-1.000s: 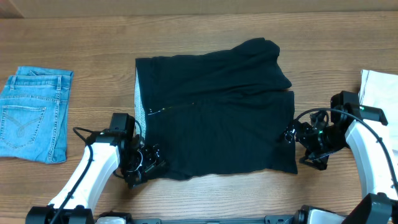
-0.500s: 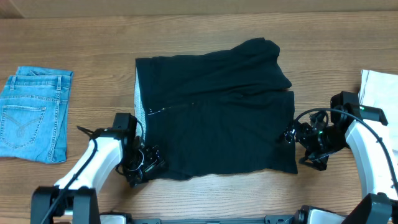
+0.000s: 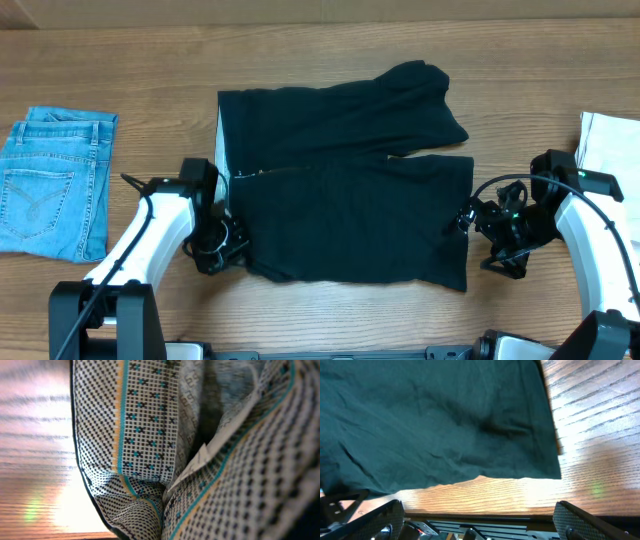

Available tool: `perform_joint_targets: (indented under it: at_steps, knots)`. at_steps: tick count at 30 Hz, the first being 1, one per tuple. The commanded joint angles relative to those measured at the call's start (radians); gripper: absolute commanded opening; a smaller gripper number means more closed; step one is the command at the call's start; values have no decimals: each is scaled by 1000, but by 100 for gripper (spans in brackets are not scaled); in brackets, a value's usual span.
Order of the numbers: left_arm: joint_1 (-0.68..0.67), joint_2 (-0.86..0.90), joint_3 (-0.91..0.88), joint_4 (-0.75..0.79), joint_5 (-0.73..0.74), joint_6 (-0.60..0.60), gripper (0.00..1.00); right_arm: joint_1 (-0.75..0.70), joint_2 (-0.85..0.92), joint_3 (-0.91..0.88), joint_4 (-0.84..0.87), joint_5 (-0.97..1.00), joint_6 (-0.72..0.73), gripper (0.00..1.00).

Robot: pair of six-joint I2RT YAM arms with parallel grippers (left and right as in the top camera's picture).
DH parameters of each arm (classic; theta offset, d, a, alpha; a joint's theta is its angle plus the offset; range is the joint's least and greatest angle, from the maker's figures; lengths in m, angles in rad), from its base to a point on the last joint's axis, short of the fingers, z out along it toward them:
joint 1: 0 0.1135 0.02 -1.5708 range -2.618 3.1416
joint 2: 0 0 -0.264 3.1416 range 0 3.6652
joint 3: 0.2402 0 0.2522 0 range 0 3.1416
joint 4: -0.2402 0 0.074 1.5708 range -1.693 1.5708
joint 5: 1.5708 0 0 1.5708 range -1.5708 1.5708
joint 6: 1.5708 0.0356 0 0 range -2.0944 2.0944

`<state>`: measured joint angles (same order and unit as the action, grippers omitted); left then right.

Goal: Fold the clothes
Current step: 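Grasp the bottom left and bottom right corners with both grippers, then lift the bottom edge with both grippers and fold it upward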

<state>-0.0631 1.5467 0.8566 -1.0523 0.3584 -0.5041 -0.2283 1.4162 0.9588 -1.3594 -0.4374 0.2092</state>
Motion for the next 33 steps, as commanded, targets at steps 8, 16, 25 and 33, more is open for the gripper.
perform_joint_targets:
  at_steps: [8, 16, 25, 33]
  knots:
    - [12, -20, 47, -17, -55, 56, 4, 3, -23, -169, 57, -37, 123, 100]
    - [12, -20, 47, -25, -55, 80, 5, 3, -22, -327, 256, -62, 302, 100]
    - [12, -20, 47, -33, -55, 83, 5, 3, -16, -388, 379, -50, 349, 98]
    - [12, -20, 47, -50, -55, 95, 4, 3, -16, -402, 443, -50, 340, 4]
